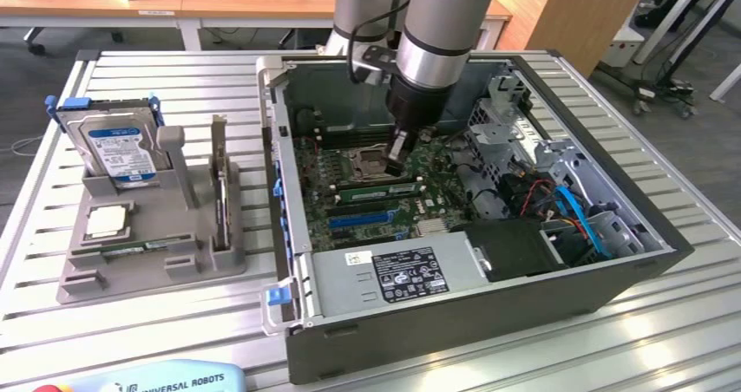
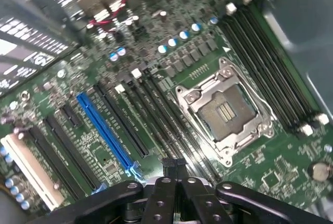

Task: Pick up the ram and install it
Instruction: 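Press down the ram until it locks into place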

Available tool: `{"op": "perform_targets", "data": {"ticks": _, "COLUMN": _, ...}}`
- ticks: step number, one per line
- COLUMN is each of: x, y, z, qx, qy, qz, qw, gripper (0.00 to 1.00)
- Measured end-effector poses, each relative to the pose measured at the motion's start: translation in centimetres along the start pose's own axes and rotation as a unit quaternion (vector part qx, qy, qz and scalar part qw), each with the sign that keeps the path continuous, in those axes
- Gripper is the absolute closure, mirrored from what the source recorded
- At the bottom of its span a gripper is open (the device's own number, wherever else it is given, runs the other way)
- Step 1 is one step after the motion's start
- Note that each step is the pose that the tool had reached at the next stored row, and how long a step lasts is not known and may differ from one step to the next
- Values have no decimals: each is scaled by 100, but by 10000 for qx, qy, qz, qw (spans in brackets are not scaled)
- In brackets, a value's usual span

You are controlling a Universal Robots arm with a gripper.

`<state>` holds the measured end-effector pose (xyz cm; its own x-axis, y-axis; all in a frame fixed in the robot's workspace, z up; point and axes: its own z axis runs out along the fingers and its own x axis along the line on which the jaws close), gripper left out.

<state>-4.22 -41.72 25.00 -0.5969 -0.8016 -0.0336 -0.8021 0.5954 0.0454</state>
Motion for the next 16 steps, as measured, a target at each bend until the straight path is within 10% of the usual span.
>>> {"op": "perform_targets", "data": {"ticks": 7, "x": 0, "y": 0, "z": 0, "qx": 20, "qy": -25, "qz": 573, "qw": 9984, "gripper": 90}}
{"op": "perform_targets", "data": {"ticks": 16, "x": -3, "y": 4, "z": 0, "qx": 24, "qy": -30, "qz": 697, "qw": 9976, "gripper": 90}}
